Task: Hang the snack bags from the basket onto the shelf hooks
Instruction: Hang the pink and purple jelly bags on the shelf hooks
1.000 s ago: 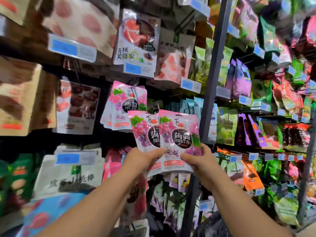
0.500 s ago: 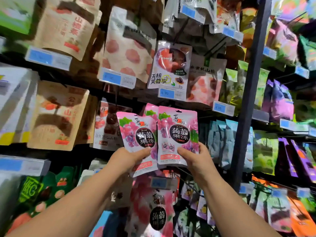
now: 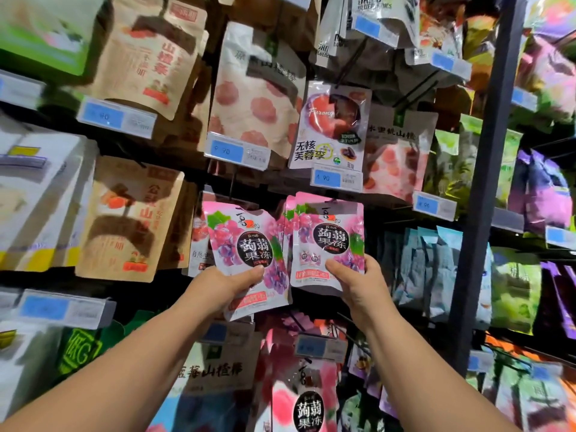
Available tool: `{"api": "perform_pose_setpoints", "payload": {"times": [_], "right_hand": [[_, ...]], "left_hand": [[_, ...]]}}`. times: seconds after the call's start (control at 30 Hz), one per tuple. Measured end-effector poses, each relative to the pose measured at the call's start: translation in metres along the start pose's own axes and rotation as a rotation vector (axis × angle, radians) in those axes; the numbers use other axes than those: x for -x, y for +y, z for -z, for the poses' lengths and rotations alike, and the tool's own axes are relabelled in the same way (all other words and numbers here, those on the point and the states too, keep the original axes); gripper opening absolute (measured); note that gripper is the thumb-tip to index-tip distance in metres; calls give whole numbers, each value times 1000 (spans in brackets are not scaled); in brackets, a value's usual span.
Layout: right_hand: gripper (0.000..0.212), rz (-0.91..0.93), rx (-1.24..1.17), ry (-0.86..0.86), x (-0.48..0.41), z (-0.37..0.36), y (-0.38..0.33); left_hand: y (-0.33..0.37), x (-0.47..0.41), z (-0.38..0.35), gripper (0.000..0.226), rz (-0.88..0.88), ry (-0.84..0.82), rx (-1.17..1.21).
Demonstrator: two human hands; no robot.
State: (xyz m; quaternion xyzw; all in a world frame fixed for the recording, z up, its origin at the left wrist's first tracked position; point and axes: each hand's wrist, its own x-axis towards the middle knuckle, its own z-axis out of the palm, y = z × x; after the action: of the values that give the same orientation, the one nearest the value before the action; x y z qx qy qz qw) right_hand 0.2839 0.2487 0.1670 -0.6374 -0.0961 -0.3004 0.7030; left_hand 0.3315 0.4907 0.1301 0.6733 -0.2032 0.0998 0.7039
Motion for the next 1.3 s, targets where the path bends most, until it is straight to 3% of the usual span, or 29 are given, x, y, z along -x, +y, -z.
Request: {"api": "perform_pose_setpoints", "payload": {"times": [0.1,0.23,0.37,0.4,0.5,0.57,0.67,0.73,0.83,0.9,1.0,1.1,1.3], "right_hand": [[75,-17,6,-18,-4,0,1],[53,-30,57,-4,-12,2,6],[33,-18,169,14,-19,2,13],[34,-18,200,34,-20,1,14],[68,9,317,120,-27,1,24],[80,22,408,176,-22,-4,21],[76,124,691,367,-4,-13,12],[63,296,820,480,6,-13,9],[20,451,706,267,20,-14,1],[9,419,615,93,26,-13,-3],[12,269,470,-71,31,-12,-7],[38,81,244,-202,30,-7,-4],[39,40,119,-167,21,11,5]], "left_hand": [[-2,0,2,34,9,-19,12],[-4,-1,8,44,24,-37,-3],[-1,3,10,37,29,-32,20],[0,4,10,34,30,-46,36],[8,11,9,21,35,-71,40],[10,12,9,21,22,-86,47],[15,17,6,19,11,-137,59],[17,16,1,20,21,-172,70],[22,14,-9,19,13,-205,90],[25,14,-18,18,19,-227,97],[29,13,-33,20,13,-305,76],[35,11,-49,24,26,-329,68],[44,-3,-79,24,51,-336,63]]}}
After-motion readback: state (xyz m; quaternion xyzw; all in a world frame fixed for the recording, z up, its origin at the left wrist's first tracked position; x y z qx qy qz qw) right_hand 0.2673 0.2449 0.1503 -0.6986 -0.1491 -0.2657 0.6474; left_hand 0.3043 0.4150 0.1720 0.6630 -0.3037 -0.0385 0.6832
